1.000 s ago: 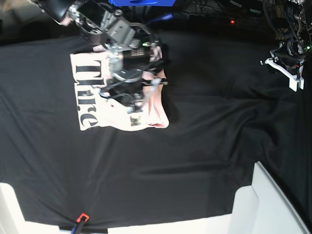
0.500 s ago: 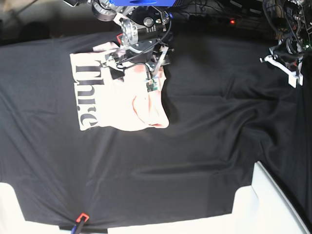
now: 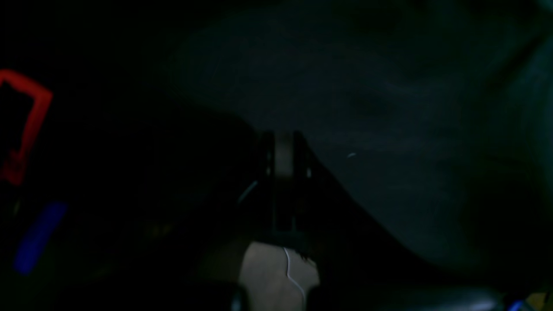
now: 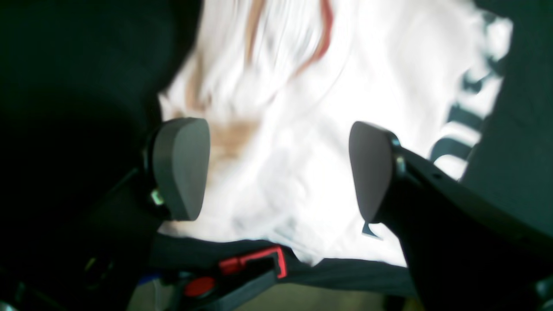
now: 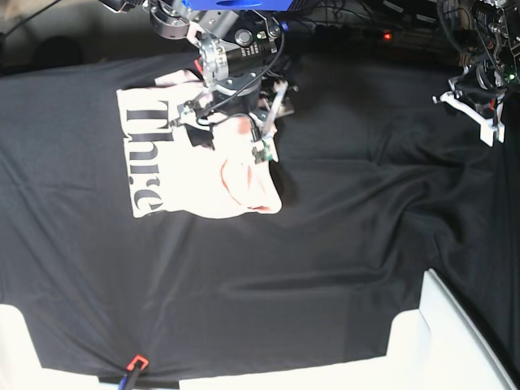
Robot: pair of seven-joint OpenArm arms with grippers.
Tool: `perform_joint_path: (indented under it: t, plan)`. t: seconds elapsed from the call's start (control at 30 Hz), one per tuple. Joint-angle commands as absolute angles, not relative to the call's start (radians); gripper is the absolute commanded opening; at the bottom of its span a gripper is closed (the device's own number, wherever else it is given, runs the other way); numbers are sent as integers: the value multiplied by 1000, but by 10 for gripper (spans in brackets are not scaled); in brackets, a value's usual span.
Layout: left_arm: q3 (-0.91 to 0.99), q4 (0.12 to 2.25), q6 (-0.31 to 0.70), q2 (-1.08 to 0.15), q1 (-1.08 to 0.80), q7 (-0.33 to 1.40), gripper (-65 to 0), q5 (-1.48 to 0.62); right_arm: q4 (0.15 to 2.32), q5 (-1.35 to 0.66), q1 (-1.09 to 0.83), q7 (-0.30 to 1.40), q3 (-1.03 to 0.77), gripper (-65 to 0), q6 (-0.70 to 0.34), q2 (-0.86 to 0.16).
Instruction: Fold the T-shirt properly
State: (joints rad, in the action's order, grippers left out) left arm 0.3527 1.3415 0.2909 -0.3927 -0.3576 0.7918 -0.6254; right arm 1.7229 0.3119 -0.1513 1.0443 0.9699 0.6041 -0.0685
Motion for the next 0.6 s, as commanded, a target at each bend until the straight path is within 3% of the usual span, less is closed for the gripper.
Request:
perform_joint_path:
  t: [0.0,0.2,0.33,0.4,0.57]
  plan:
    - [357,1374,294,-412,-358,777,-650,-630,1767,326,-163,1029,952,-176,598,-59]
    - [271,1466,294,-415,-364,777,-650,-630,1862,318,-205,944,691,-171,573,-101]
    - [159,1497,294,-409,-354,777,-638,-636,1867,282,-248,862,509,-171,432,-110]
    - [97,1515,295,-386,-325,777,-566,-638,1867,254,-266,845,430,-173,378,-105]
    - [7,1546,295,-328,-271,779,-284,-641,1867,199,-289,831,328,-174,337,-111]
